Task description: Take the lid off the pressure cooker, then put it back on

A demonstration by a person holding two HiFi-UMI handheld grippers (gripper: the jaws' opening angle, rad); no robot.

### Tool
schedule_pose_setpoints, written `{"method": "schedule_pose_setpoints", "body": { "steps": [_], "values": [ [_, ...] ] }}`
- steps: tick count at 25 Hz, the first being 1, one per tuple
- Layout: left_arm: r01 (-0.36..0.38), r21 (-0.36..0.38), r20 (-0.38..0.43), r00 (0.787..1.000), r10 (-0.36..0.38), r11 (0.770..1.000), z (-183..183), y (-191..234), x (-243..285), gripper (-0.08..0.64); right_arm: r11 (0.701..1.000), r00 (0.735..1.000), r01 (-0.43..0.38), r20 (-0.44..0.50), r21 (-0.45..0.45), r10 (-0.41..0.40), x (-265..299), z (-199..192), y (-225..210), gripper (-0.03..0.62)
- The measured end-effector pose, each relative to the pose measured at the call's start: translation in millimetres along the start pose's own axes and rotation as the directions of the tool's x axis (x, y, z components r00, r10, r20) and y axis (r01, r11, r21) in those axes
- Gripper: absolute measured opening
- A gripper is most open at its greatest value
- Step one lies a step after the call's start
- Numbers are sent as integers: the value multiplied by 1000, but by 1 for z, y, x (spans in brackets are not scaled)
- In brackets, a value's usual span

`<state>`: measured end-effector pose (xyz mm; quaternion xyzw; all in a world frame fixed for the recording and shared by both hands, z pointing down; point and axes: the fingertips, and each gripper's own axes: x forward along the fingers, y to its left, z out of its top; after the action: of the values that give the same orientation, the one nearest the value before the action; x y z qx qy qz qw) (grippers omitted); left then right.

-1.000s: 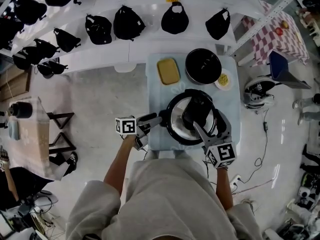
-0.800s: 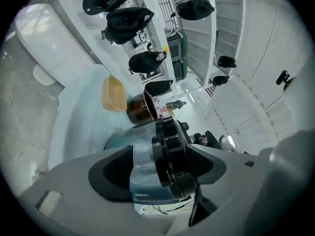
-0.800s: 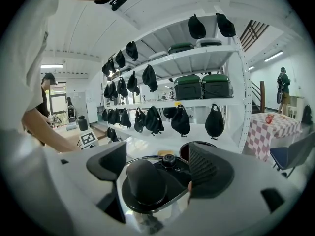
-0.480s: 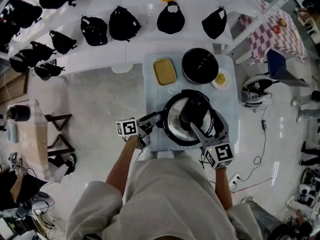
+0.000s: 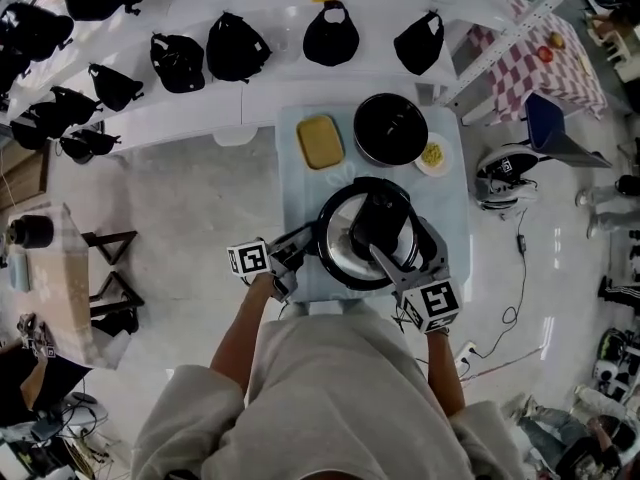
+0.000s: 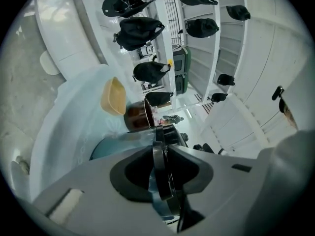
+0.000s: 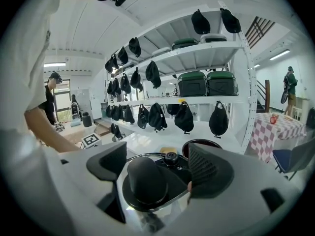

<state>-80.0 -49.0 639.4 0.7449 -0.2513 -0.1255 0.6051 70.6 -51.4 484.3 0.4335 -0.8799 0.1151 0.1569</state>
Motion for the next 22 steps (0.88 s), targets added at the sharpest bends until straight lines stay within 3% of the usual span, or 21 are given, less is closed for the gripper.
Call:
{"method": "schedule_pose_setpoints", "body": {
  "steps": [5, 9, 15, 20, 22],
  "values": [
    [-5, 2, -2, 1000, 5, 1000, -1, 0, 0, 96, 993, 989, -96, -124, -67, 87, 8, -10, 9, 365],
    [-9, 16, -14, 1000, 9, 1000, -1, -1, 0, 98, 961, 944, -229, -278, -157, 179, 18, -26, 23, 365],
    [-5, 24, -14, 1000, 5, 1000, -1, -1, 1, 98, 872, 849, -383, -488, -307, 201, 28, -44, 32, 365],
    [0, 26, -16, 1000, 0, 1000, -1, -2, 1, 98, 761, 732, -541, -645, -357, 218, 30, -62, 42, 365],
    [1, 27, -18, 1000, 0, 1000, -1, -2, 1, 98, 732, 695, -580, -685, -358, 216, 32, -67, 43, 365]
  ]
}}
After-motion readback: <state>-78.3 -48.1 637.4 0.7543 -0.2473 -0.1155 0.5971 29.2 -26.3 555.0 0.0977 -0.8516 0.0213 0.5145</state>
